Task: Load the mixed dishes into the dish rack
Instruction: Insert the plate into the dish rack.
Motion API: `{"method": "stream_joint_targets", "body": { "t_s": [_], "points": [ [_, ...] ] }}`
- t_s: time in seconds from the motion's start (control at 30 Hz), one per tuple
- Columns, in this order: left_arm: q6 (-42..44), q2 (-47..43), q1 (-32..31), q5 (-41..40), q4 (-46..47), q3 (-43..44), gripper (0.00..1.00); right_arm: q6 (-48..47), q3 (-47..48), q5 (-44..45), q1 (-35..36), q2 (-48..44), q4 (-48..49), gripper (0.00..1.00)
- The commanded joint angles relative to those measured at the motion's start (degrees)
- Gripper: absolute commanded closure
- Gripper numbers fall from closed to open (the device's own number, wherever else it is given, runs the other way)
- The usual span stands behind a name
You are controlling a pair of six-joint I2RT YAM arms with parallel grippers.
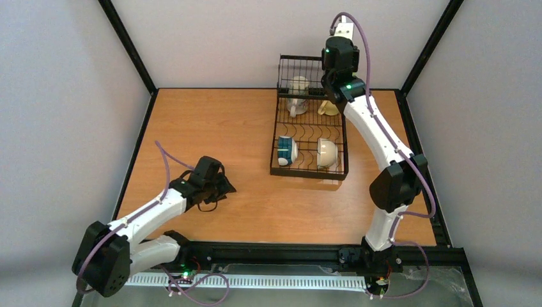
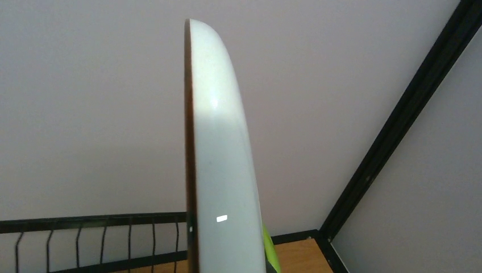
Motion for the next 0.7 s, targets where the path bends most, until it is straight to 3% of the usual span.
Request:
{"method": "stream_joint_targets", "body": {
  "t_s": [0.0,0.67],
  "points": [
    [1.0,1.0,0.0,1.4,1.5,-0.4,0.09,1.5,-0.7,-0.8,-1.1,-0.9,5.3,0.98],
    [0.8,2.3,0.0,2.0,2.6,-0.7,0.09,5.0,-6.2,-2.2,-1.9,-0.2,4.5,0.98]
  ]
}}
